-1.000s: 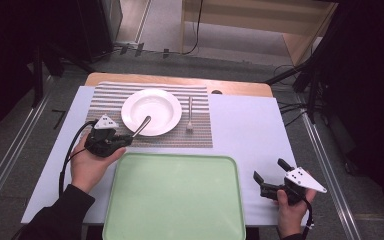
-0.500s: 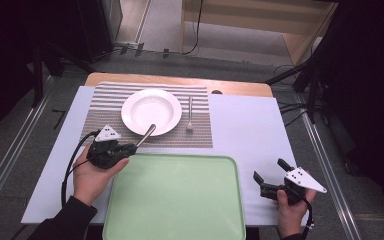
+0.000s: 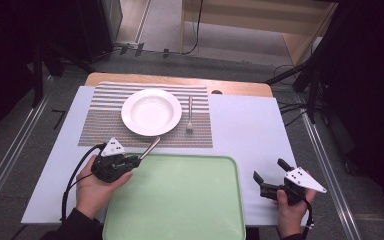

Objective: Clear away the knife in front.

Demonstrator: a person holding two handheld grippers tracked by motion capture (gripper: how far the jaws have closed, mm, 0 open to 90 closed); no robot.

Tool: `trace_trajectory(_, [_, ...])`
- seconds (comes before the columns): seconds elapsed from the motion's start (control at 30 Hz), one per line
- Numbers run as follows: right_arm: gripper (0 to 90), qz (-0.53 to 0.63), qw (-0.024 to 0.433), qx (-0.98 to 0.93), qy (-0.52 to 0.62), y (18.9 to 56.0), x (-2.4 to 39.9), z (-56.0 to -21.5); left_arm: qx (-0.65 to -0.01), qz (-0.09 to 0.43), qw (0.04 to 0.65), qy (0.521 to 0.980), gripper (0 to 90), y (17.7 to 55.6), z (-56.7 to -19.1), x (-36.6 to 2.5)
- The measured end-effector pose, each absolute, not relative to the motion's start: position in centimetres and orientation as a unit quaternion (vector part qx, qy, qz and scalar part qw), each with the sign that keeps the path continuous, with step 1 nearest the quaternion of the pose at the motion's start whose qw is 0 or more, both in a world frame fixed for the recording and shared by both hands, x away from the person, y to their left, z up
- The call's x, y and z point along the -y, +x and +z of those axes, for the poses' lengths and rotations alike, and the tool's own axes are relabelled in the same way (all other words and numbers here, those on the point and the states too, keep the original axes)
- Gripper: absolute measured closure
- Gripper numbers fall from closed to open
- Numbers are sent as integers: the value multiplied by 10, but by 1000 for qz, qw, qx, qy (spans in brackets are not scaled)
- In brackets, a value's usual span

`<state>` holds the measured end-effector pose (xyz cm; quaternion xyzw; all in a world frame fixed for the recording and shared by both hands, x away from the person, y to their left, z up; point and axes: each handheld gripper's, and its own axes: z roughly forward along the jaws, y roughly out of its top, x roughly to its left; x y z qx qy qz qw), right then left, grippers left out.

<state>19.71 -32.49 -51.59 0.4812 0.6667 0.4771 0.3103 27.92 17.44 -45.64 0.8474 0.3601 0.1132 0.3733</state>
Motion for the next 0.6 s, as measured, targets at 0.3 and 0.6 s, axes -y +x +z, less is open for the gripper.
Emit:
trace_trajectory(0.3, [0, 477, 309, -667, 482, 197, 325, -516, -364, 97, 367, 850, 789, 268, -473, -172])
trace_trajectory(0.6, [0, 476, 310, -667, 482, 197, 325, -516, -358, 93, 362, 856, 789, 261, -479, -166])
